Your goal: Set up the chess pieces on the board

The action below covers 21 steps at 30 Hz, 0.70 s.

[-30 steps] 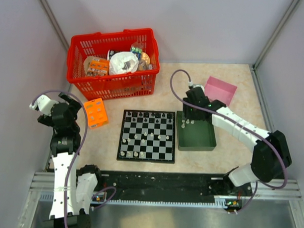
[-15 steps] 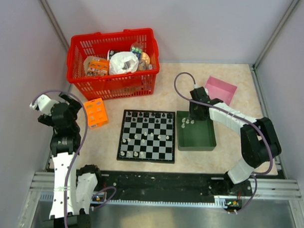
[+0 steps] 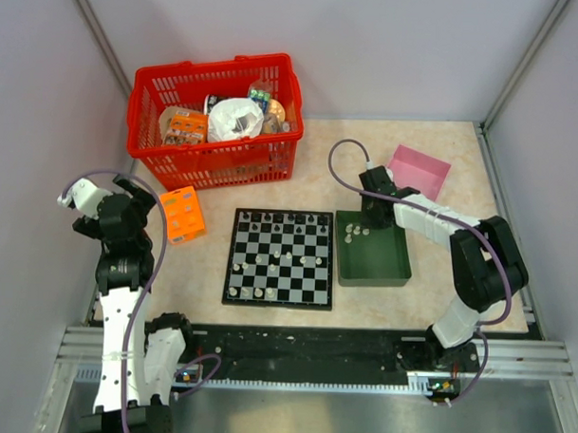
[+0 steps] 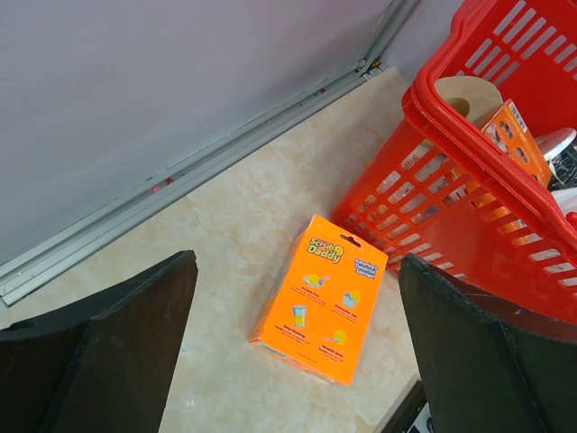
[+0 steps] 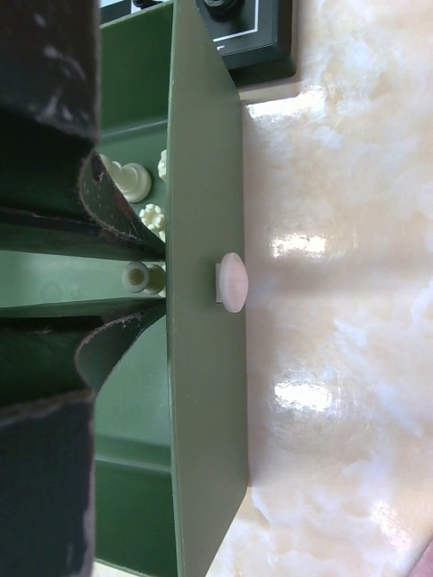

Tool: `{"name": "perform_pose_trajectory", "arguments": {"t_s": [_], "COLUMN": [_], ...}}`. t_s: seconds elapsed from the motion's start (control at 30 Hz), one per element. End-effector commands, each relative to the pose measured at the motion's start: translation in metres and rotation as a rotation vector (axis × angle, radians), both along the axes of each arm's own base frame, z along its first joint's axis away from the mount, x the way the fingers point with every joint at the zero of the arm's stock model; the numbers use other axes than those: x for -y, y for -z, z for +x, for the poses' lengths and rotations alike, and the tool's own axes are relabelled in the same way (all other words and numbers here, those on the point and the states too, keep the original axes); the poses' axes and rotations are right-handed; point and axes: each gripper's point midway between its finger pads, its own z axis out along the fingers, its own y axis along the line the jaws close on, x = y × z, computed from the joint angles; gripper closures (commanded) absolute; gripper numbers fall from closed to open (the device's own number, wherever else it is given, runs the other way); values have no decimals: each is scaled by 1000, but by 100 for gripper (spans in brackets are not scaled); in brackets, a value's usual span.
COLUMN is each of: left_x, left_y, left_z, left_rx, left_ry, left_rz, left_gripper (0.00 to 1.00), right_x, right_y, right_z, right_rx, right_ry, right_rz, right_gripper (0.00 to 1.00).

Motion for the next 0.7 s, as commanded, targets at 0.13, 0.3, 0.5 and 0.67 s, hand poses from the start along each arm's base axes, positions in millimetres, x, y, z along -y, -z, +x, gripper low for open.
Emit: {"name": "perform_pose_trajectory", "arguments": {"t_s": [0.13, 0.3, 0.5, 0.67], "left_x": [-2, -2, 0, 2], "left_y": [-12, -12, -12, -8], "left_z": [4, 4, 6, 9], "left_rx": [43, 43, 50, 52], "left_ry": [-2, -1, 9, 22], "left_rz": [10, 12, 2, -10], "left_gripper": [1, 1, 1, 1], "right_x": [-4, 2, 6, -25], "right_y": [-21, -40, -92, -125], "right_z": [20, 18, 7, -17], "right_rx": [69, 104, 198, 256], "right_ry": [6, 3, -20, -118], "right_rz": [26, 16, 20, 57], "right_gripper": [86, 91, 92, 92]}}
